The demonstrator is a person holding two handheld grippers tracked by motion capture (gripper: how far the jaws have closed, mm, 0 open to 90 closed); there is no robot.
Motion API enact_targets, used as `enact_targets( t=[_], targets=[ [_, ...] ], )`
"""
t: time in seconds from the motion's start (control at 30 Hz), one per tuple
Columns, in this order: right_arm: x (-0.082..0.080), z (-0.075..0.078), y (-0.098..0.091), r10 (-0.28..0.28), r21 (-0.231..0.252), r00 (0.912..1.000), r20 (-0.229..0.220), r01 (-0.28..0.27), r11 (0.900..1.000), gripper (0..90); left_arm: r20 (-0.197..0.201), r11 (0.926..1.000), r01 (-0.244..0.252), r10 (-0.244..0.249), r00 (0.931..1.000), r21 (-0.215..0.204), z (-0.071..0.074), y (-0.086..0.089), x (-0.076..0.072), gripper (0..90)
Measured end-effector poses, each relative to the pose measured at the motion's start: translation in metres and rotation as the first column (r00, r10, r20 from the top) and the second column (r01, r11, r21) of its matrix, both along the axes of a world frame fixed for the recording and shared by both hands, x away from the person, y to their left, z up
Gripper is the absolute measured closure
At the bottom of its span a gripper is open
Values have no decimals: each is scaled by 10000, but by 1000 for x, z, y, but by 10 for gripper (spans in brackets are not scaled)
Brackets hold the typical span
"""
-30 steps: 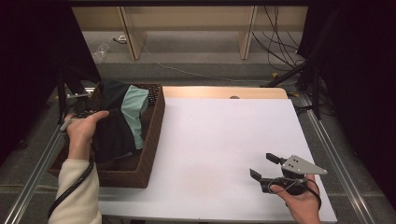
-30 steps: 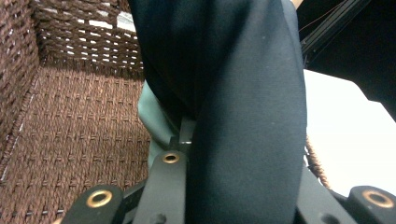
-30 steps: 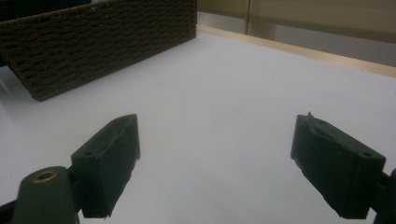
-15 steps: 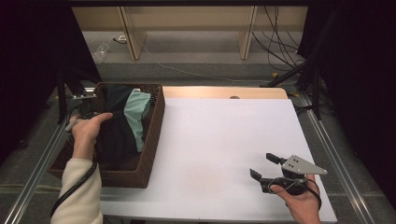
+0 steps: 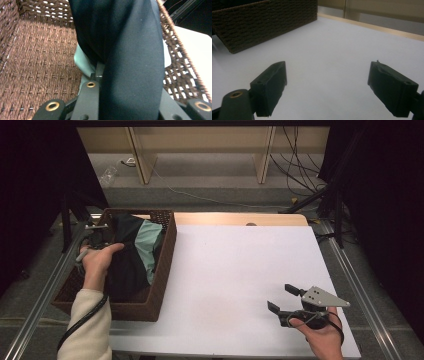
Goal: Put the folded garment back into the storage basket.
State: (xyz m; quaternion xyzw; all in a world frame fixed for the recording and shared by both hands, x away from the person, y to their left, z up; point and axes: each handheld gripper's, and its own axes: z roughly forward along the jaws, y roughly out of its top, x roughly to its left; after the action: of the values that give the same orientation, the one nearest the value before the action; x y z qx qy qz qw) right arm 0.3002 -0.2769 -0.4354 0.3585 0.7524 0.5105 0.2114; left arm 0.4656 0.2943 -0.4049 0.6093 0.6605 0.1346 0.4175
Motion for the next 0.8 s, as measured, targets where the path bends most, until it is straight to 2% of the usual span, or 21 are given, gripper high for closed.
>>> enact_targets(
  t=[0.2,0.3,0.63,0.8],
  targets=[
    [0,0,0,-12,-7,10000,-15,12,10000,165,-364,9986,-6,25,9993,521,-13,-5,5,743],
    [0,0,0,0,4,10000,-18,0,10000,165,-492,9983,37,-8,9988,587,-17,-7,7,740],
    [0,0,0,36,-7,10000,-16,-36,10000,165,-575,9962,-22,72,9983,874,-22,-7,8,732],
    [0,0,0,28,-2,10000,-20,-28,10000,165,-665,9919,-38,124,9977,1271,-25,-6,9,696]
  ],
)
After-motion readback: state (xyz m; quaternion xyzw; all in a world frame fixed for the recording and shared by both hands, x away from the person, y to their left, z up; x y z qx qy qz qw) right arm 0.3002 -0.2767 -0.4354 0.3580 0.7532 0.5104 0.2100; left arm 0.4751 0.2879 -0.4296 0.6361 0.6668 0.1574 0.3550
